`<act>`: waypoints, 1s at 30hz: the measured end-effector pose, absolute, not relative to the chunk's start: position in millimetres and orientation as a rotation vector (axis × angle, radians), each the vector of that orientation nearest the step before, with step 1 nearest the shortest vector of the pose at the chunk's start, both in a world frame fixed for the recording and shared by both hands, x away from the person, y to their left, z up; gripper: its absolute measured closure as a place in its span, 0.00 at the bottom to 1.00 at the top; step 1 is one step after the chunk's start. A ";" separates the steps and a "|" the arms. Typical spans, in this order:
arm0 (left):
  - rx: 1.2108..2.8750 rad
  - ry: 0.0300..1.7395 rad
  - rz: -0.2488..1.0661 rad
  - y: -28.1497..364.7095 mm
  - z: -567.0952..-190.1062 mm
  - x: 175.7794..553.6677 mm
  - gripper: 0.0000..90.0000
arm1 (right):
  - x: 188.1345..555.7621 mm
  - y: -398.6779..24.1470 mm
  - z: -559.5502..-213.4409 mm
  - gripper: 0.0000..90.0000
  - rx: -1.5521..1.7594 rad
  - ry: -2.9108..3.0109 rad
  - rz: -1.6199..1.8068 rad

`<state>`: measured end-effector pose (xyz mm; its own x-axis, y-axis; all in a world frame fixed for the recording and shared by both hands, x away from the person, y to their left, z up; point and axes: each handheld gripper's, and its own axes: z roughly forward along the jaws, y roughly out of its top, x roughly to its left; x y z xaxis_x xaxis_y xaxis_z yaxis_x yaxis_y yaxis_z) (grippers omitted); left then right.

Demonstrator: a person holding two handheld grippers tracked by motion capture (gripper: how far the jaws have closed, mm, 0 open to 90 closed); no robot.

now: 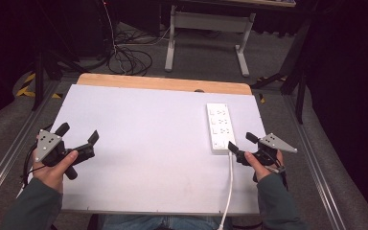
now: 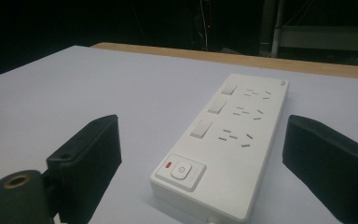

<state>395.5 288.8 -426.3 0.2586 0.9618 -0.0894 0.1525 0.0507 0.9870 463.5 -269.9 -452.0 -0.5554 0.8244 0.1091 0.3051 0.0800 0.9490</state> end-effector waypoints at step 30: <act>1.393 1.125 0.876 285.0 -426.4 398.7 0.01 | 458.9 -273.3 -450.1 0.35 1.085 1.879 1.442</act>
<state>398.7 285.0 -426.4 0.2789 0.9568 -0.0818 0.1554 0.0391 0.9871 458.9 -273.3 -450.1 -0.5368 0.8416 0.0596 0.2754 0.1080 0.9553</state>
